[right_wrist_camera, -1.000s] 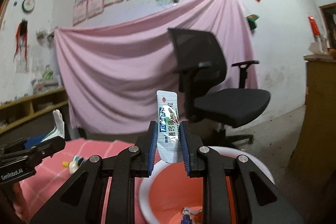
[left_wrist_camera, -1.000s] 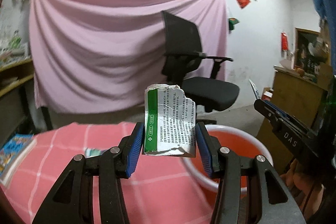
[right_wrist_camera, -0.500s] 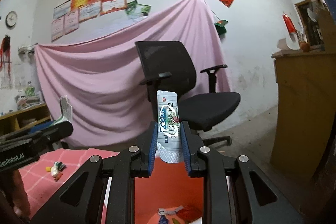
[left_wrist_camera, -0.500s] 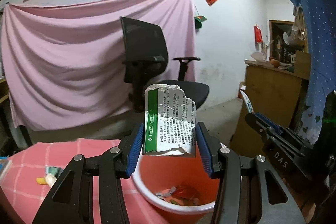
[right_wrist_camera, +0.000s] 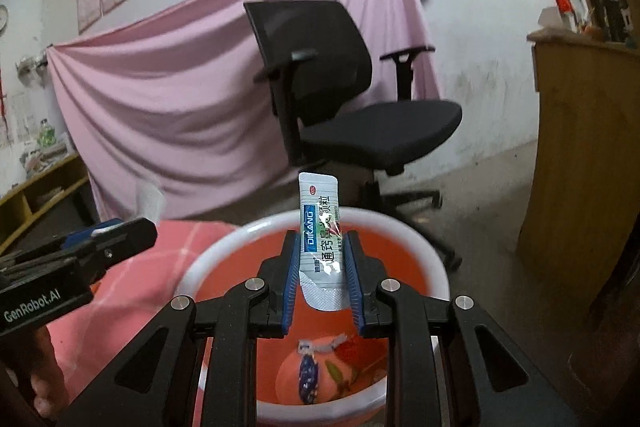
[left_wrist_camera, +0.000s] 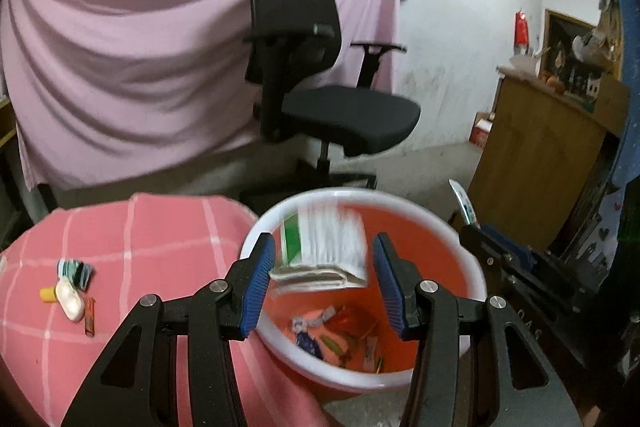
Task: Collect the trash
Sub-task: 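Open both grippers over the orange bucket to drop packet and tube, then move both grippers back to the remaining trash on the table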
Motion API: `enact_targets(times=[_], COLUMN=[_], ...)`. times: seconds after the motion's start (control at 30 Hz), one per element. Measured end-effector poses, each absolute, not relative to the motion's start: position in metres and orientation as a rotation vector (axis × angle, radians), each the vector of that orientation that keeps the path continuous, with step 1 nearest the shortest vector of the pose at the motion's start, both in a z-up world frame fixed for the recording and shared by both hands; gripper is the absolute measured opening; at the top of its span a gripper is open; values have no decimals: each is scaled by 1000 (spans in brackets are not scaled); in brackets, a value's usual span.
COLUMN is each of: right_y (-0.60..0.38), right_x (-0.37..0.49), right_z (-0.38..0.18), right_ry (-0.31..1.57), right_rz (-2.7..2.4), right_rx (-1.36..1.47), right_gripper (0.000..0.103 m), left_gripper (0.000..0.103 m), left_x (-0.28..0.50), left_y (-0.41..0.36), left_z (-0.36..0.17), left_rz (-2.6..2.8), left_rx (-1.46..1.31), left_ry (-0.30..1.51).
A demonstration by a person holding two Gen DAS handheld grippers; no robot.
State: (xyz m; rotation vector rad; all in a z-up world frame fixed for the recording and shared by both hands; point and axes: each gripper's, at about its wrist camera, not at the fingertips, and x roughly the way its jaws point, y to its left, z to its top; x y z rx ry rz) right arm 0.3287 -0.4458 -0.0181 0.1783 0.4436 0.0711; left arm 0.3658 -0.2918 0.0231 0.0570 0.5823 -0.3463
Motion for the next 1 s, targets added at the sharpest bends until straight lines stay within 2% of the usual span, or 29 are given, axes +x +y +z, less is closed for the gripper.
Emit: enact_targets(times=[0.1,0.2,0.4,0.57,0.6,0.63,0.7,0.73,0.77,0.83,1.0], right_y=[-443,-439,-436,-424,-419,-413,-403,-396,-390,-379,-346], right_x=[331,332,331,328,327,323,322,321,319,316,309], right_z=[-23,-27,-26,-11,-6,-2,7,12,16,23,39], right_ry=[472,492,488,420,401,374,337,316,296,256,160], right_rz=[77,78,72,87,93,98,115,127,134,151,207], right_rx=[163,155,150,163,161,160,156,153,150,155,161], right_gripper=[23,36,40,61,74,85,89,90,92,103,103], left_gripper=[49,49,49,64,69,80,97,101,101,101,101], left_x=[367,365,353,347,343,340,331,326,320,313,295], left_y=[-292,-289,-267,-238,-227,-217,-196,-187,-174,-152,-107], left_z=[17,11,8,20,24,29,38,42,46,53,65], left_rz=[-328,-310,-290,-267,-265,-257,-222,-203,-173,-138,-37], left_rx=[100,128,93,33,5,-19,-72,-92,-121,-154,-164], left_ry=[610,617,602,552,527,503,436,404,361,315,246])
